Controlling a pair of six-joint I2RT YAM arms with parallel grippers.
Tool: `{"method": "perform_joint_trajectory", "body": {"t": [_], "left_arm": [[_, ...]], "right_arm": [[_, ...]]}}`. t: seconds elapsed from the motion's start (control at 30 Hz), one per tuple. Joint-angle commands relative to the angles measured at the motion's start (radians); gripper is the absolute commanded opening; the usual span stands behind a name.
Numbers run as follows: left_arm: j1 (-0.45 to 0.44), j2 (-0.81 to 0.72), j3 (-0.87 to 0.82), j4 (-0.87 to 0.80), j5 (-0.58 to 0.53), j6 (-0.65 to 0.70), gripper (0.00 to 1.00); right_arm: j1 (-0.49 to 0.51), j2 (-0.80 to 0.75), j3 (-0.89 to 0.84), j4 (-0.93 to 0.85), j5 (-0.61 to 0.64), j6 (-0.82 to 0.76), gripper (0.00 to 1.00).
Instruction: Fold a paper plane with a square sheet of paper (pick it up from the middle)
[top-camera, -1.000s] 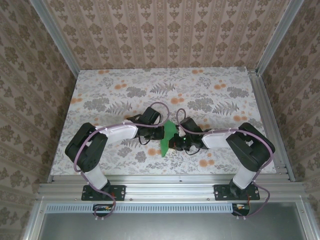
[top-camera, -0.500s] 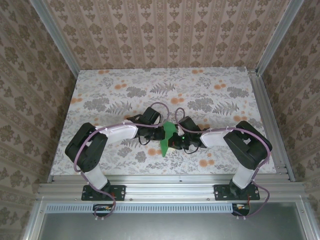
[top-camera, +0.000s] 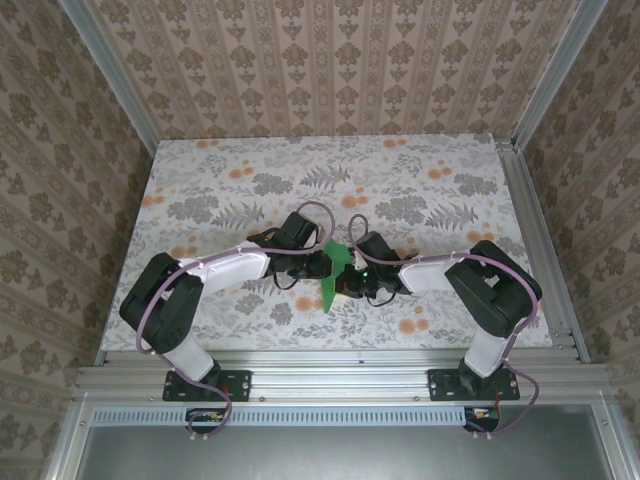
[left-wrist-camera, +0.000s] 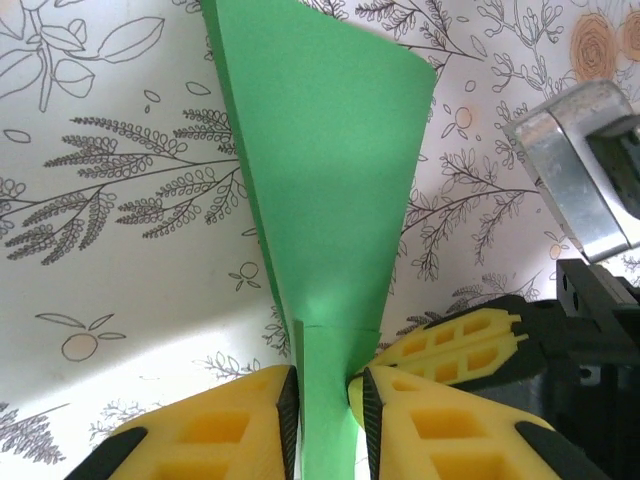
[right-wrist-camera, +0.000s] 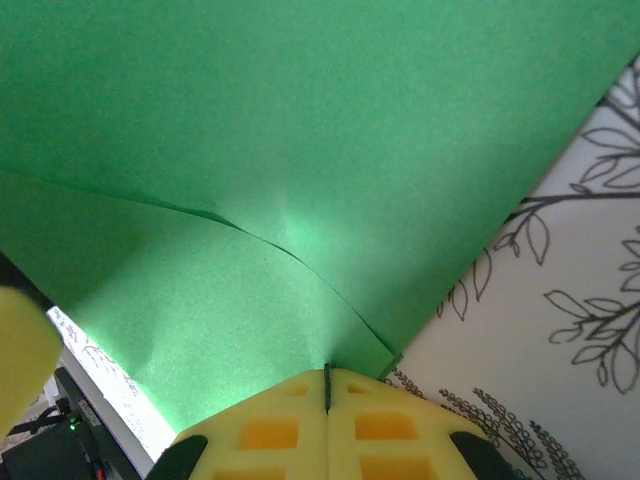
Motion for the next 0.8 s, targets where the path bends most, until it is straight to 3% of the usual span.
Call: {"method": "perform_joint_trajectory", "body": {"t": [0.0, 0.2, 0.77], "left_arm": [[-0.009, -0.024, -0.031, -0.007, 0.004, -0.017, 0.23], [-0.009, -0.02, -0.033, -0.015, 0.004, -0.009, 0.07], [-0.029, 0.042, -0.007, 0.075, 0.05, -0.072, 0.02]], "right_arm": [[-0.003, 0.029, 0.0, -0.033, 0.03, -0.015, 0.05], [-0.003, 0.021, -0.004, -0.028, 0.031, -0.011, 0.05], [-0.009, 0.018, -0.029, 0.016, 0.027, 0.007, 0.03]]}}
